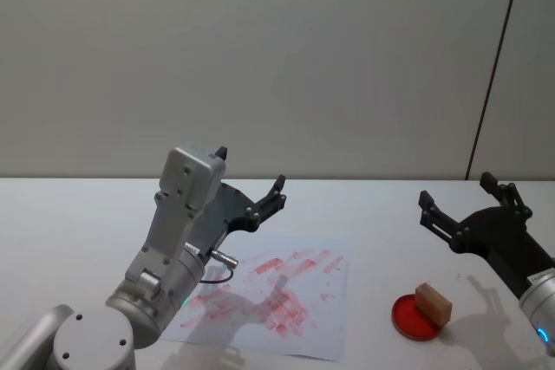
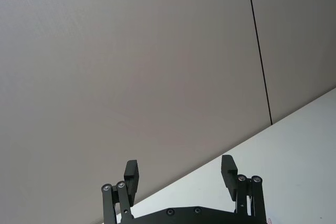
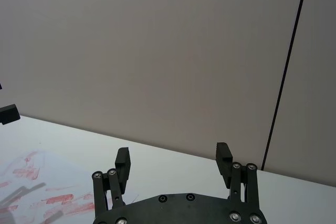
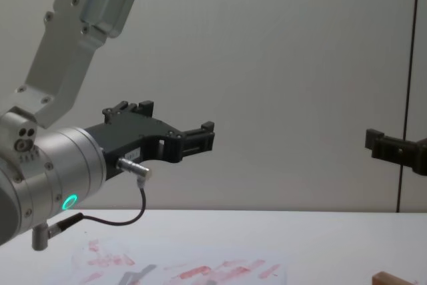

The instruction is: Use the one hand to pick up the stamp and affix it onto the A4 paper.

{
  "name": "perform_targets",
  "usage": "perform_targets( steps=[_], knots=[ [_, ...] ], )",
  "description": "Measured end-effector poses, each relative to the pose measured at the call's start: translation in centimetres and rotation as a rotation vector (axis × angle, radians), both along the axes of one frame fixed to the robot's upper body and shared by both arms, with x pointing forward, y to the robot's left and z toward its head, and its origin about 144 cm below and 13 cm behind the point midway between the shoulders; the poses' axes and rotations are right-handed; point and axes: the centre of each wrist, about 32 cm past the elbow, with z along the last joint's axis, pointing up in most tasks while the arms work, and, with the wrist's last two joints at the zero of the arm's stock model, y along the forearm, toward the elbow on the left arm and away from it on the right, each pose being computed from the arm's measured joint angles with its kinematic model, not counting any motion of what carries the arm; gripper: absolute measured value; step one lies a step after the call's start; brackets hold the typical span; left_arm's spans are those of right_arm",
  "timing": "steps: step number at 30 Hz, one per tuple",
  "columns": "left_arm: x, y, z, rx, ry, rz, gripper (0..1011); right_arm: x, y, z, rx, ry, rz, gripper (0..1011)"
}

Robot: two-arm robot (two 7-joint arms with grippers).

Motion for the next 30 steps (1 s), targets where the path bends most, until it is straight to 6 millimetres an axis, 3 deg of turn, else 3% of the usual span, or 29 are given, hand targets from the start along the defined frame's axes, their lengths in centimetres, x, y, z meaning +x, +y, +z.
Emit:
perform_targets(
  steps=[14, 30],
  knots=[
    [0.0, 0.0, 0.0, 0.0, 0.0, 0.0, 1002, -0.2, -0.2, 0.0, 0.002, 0.005, 0.002, 1001],
    [0.0, 0.0, 0.0, 0.0, 0.0, 0.0, 1002, -2.5, -2.0, -0.6, -0.048, 0.115, 0.01, 1001]
  ],
)
